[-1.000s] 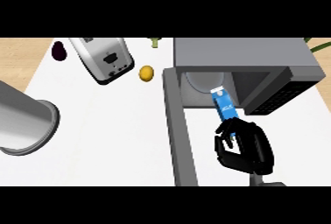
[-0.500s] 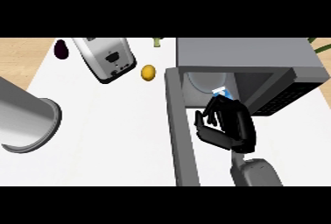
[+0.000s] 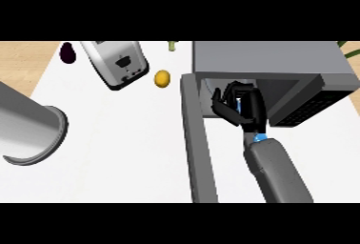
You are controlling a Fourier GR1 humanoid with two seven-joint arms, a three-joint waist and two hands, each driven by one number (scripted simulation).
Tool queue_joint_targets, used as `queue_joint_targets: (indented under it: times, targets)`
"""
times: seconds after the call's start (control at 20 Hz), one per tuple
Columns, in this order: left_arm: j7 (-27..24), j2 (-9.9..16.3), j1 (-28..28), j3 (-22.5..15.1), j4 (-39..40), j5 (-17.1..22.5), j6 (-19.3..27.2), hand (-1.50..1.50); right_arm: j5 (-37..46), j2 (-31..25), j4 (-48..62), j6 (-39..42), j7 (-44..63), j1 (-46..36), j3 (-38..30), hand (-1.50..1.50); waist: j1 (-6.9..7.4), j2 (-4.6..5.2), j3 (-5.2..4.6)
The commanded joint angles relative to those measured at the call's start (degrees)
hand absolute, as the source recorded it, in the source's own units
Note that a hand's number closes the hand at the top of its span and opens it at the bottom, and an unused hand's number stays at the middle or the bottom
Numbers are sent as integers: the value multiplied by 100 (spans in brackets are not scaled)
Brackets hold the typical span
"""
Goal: Pick up the milk, place it into the microwave and close the microwave
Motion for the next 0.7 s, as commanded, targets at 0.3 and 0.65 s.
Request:
queue_joint_targets:
  times: [0.3,0.65]
  targets:
    - [36,163,-479,404,536,105,-279,-150,-143,-103,3103,469,-1771,-1481,-998,150,73,33,4]
    - [333,106,-376,446,294,278,-325,-150,45,-346,4188,306,-2577,-2362,-1286,150,142,52,7]
